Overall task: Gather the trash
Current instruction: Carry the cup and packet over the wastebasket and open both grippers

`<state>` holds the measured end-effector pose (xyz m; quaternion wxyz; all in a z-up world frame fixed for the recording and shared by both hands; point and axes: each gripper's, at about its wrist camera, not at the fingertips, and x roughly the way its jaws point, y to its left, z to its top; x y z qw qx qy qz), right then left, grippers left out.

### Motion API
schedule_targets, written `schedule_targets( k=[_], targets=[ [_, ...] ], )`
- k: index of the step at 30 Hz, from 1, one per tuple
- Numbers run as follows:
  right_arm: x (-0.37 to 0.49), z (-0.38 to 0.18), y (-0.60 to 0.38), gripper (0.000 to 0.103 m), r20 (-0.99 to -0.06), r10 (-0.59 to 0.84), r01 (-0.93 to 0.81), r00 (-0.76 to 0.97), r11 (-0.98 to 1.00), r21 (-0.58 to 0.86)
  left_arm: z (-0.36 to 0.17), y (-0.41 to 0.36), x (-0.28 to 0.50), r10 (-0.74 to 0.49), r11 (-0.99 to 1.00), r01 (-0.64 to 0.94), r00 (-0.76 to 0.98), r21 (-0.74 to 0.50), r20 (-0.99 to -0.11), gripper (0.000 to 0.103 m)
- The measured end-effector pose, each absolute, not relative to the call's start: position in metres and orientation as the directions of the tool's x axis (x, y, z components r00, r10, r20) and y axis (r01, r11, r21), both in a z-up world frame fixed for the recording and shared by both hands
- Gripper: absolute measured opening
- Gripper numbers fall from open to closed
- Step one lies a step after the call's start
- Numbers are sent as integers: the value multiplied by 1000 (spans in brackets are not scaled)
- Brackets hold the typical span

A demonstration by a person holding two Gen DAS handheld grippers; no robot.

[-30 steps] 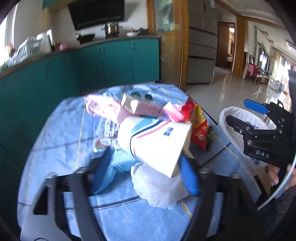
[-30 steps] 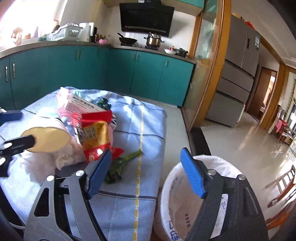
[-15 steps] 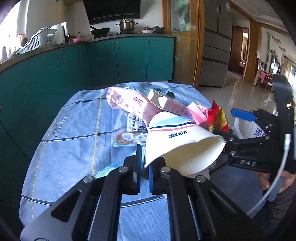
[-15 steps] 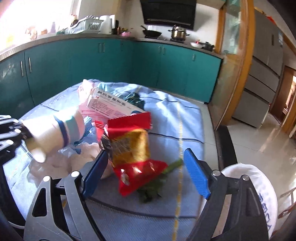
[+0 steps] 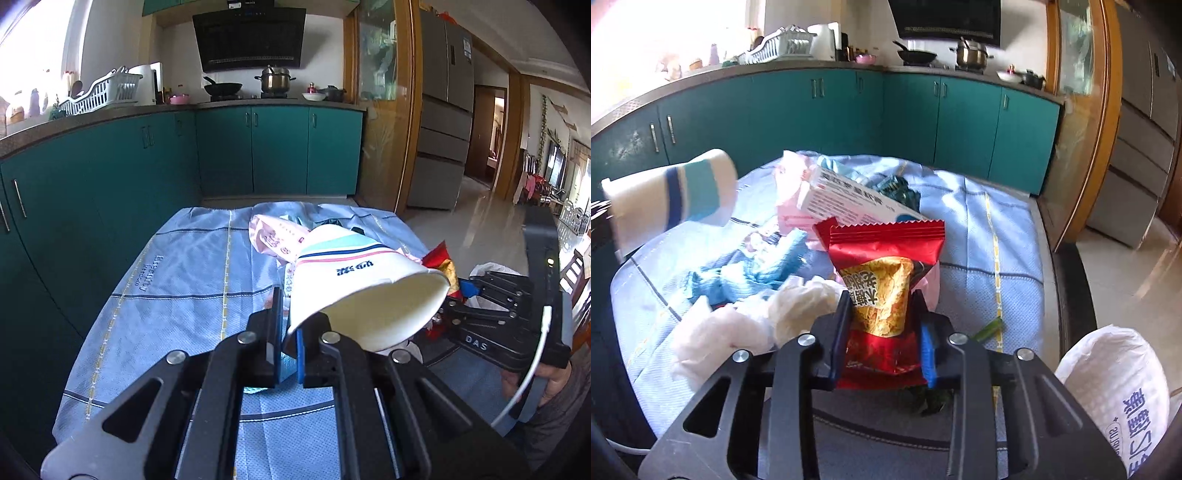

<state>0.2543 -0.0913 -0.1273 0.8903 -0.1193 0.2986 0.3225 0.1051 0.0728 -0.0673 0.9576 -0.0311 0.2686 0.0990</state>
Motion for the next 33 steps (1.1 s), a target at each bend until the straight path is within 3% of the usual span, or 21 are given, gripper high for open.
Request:
schedule_targets(
  k=[5,11,19,27,29,31,33],
  targets=[
    [235,-106,-116,33,-525,498,-606,690,795,-42,-56,66,104,166,981,-195,857,-8,-488,7],
    [231,-87,-197,33,-443,347,-411,827,910,-54,-46,30,127,54,996,-83,880,-40,-472,7],
    [230,-117,-312,33,-496,-14,-36,868,995,-90,-56,-68,180,-182,981,134,878,-138,-443,7],
    [232,-126,-360,34,-537,-109,89,836,994,-64,-84,-157,238,-418,908,328,752,-261,-509,7],
    [237,-128,-360,35,-549,-121,90,827,992,-83,-94,-169,251,-455,890,348,715,-294,-531,13],
    [240,-131,-357,39,-564,-129,89,815,991,-98,-102,-176,260,-464,885,337,699,-321,-544,31],
    [243,-136,-356,45,-581,-146,99,800,989,-112,-106,-174,265,-460,886,318,694,-336,-554,36]
  ],
)
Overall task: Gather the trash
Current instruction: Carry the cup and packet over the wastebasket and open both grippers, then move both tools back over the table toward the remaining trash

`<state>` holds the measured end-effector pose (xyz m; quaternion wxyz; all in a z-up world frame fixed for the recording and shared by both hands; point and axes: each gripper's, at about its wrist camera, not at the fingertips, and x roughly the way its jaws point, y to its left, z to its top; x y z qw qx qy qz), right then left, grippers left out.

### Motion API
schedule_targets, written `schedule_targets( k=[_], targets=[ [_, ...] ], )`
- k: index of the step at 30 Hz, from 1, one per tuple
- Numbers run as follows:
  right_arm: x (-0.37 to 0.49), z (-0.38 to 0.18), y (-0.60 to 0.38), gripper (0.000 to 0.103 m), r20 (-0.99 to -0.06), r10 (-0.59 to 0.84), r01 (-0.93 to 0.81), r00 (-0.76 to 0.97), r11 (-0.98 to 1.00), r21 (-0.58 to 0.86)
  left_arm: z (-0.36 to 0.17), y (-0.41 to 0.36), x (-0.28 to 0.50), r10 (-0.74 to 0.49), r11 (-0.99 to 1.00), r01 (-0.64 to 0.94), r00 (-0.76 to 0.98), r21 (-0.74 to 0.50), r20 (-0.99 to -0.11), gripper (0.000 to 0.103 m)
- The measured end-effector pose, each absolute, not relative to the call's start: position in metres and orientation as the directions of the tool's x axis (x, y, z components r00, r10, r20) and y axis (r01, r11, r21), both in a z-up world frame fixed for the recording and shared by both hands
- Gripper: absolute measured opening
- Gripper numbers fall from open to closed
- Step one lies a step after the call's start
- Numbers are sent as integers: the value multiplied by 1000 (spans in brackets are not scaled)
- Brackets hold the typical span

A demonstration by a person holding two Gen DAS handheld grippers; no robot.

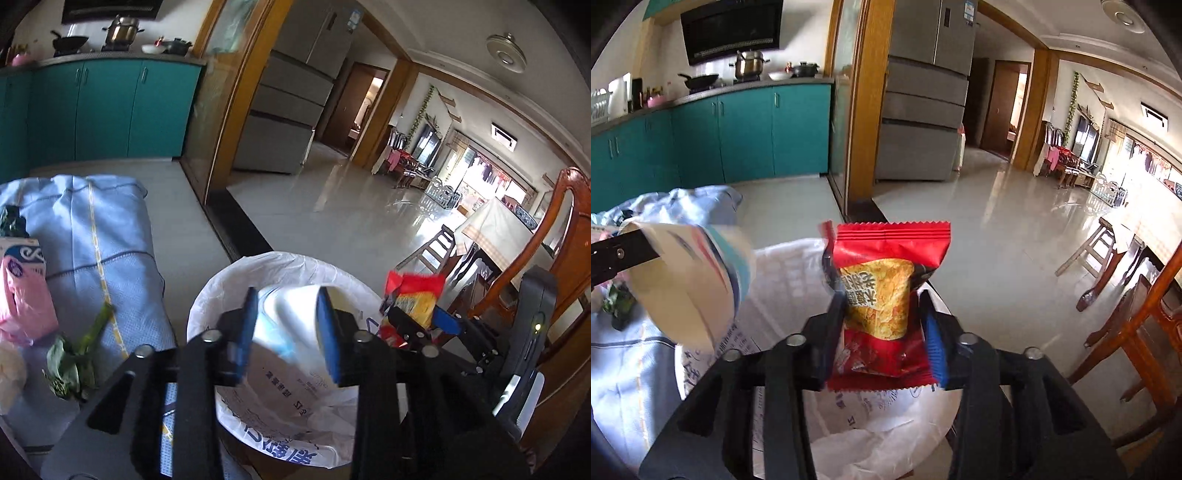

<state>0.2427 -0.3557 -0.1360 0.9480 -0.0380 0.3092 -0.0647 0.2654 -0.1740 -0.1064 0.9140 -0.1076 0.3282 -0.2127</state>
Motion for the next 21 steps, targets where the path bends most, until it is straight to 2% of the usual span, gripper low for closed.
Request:
schedule_targets(
  k=[3,5,7,13,16,18,21],
  targets=[
    [243,-138,-361,50,-593,-154,110,791,988,-110,-108,-169,266,-449,891,304,703,-338,-551,46],
    [242,-136,-363,61,-590,-158,118,792,987,-106,-107,-164,265,-448,890,297,710,-346,-544,53],
    [241,-132,-363,63,-582,-149,117,800,989,-92,-105,-157,258,-447,890,292,717,-351,-536,62],
    [245,-114,-342,68,-552,-61,44,831,998,-44,-86,-117,224,-343,930,209,788,-301,-512,75],
    [246,-107,-315,74,-535,35,-57,844,998,-24,-77,-76,204,-200,963,72,840,-261,-504,79],
    [244,-105,-289,75,-524,108,-143,845,989,-25,-72,-57,194,-72,982,-27,862,-187,-503,84],
    [239,-100,-252,75,-514,231,-269,826,963,0,-64,-31,175,157,978,-204,858,-44,-490,85]
  ],
)
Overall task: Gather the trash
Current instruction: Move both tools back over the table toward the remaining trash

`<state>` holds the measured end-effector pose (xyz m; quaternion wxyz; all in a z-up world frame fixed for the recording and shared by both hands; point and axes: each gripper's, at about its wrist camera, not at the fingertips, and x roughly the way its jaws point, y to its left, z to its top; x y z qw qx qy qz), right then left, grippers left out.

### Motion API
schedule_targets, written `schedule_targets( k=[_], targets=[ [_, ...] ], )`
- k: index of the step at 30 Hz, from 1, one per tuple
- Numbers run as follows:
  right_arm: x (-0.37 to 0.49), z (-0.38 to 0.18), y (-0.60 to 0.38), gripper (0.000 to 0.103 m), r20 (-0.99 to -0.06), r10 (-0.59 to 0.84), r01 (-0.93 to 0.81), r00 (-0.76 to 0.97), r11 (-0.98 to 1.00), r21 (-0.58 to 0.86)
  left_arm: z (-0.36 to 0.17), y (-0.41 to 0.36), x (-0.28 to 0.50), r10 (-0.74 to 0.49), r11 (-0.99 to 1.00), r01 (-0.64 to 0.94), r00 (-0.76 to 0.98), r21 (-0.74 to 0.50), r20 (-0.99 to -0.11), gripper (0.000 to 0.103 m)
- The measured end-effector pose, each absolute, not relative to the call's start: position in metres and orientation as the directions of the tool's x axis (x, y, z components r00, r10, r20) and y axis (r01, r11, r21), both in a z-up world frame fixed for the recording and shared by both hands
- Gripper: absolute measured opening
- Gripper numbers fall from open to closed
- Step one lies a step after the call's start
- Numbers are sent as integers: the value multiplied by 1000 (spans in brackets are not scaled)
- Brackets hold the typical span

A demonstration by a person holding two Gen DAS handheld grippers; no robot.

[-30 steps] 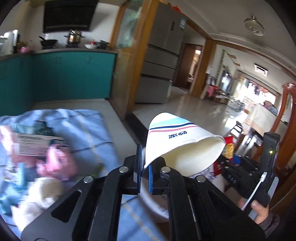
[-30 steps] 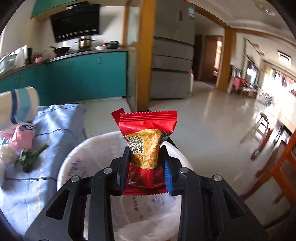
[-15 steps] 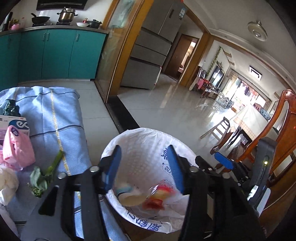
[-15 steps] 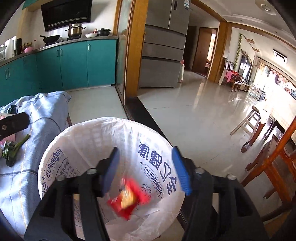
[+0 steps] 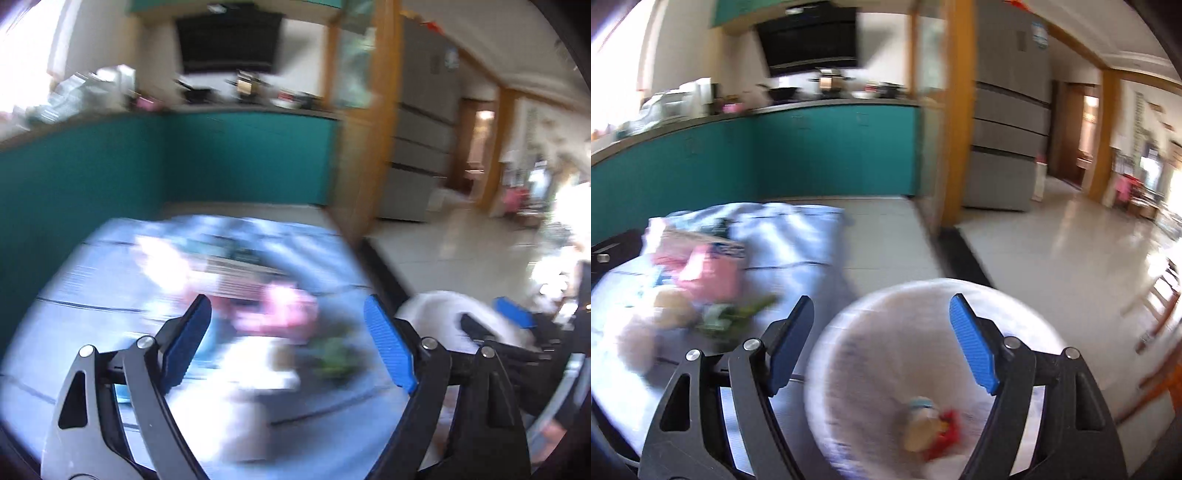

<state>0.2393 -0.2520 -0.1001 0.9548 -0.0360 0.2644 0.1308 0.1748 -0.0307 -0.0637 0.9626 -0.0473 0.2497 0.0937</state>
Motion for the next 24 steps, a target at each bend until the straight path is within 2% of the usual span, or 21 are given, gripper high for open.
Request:
schedule_targets(
  k=[5,14,17,24],
  targets=[
    [232,-93,-191,75,-504,379,-431,776,902,15,-54,6,151,280,950,-311,844,7,-457,86],
    [203,-98,-96,75,-528,532,-642,662,766,-33,-45,48,119,393,908,-416,815,43,-426,88],
    [194,-102,-71,75,-544,558,-689,627,723,-54,-51,62,114,424,892,-448,790,56,-442,88],
    [197,-117,-31,75,-606,538,-720,586,689,-84,-76,107,102,459,852,-522,702,44,-544,88]
  ],
)
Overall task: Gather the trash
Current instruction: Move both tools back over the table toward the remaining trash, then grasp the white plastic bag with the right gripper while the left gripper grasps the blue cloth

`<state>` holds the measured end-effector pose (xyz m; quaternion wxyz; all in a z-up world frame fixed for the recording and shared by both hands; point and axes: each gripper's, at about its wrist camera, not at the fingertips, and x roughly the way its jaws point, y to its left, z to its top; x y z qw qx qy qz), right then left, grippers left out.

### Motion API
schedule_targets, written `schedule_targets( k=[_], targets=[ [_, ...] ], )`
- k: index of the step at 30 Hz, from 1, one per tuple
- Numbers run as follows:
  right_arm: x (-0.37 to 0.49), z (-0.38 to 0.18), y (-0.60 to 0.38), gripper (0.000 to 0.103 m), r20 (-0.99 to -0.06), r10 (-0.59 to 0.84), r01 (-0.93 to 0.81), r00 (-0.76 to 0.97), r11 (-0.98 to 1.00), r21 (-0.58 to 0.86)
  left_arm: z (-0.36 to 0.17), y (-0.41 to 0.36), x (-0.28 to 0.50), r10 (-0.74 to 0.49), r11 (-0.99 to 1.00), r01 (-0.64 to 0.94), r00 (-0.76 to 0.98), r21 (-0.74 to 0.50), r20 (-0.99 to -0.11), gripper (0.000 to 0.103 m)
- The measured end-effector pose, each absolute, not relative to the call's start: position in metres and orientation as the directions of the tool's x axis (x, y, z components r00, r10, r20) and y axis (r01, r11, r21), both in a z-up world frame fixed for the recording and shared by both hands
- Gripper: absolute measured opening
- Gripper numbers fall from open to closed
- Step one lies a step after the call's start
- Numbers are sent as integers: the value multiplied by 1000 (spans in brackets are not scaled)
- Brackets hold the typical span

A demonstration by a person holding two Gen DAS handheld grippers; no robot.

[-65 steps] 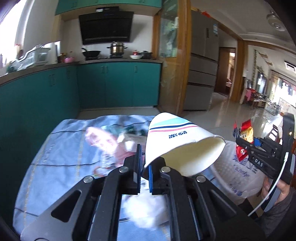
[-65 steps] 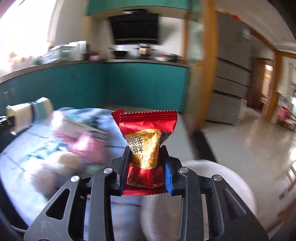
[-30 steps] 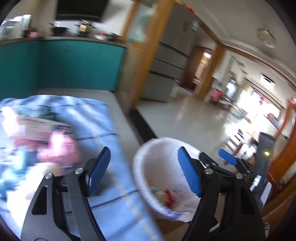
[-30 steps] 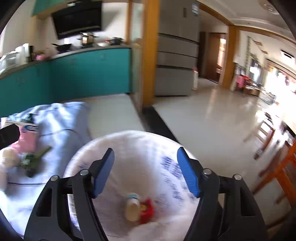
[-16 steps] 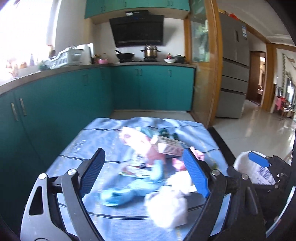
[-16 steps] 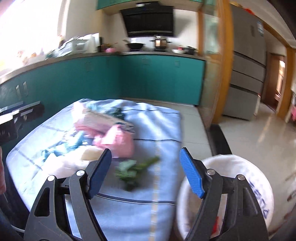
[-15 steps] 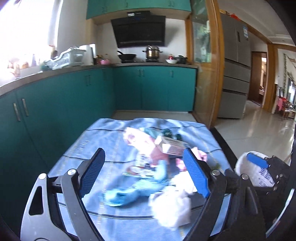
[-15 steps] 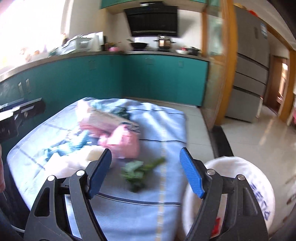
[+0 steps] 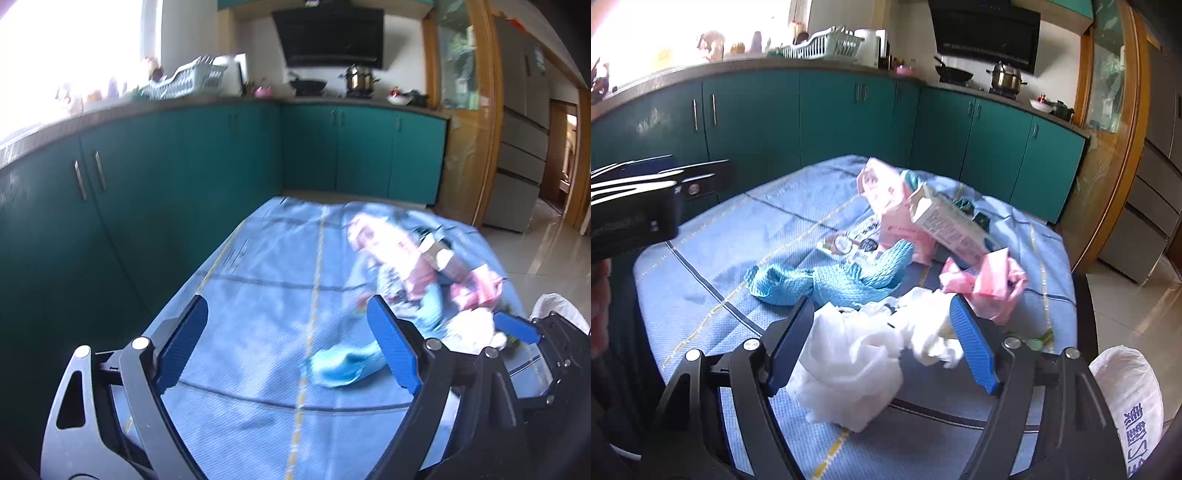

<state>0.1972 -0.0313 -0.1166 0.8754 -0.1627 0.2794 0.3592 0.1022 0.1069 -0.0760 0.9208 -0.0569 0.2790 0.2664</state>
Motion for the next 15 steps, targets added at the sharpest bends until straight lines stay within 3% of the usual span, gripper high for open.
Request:
schedule_targets(
  k=[7,15],
  targets=[
    [199,-125,-7,75,-632,560,-749,536,661,-49,-80,123,83,486,836,-543,667,78,-564,90],
    [187,-140,4,72,-659,521,-762,541,636,-123,-83,142,74,468,828,-560,665,25,-581,90]
  ],
)
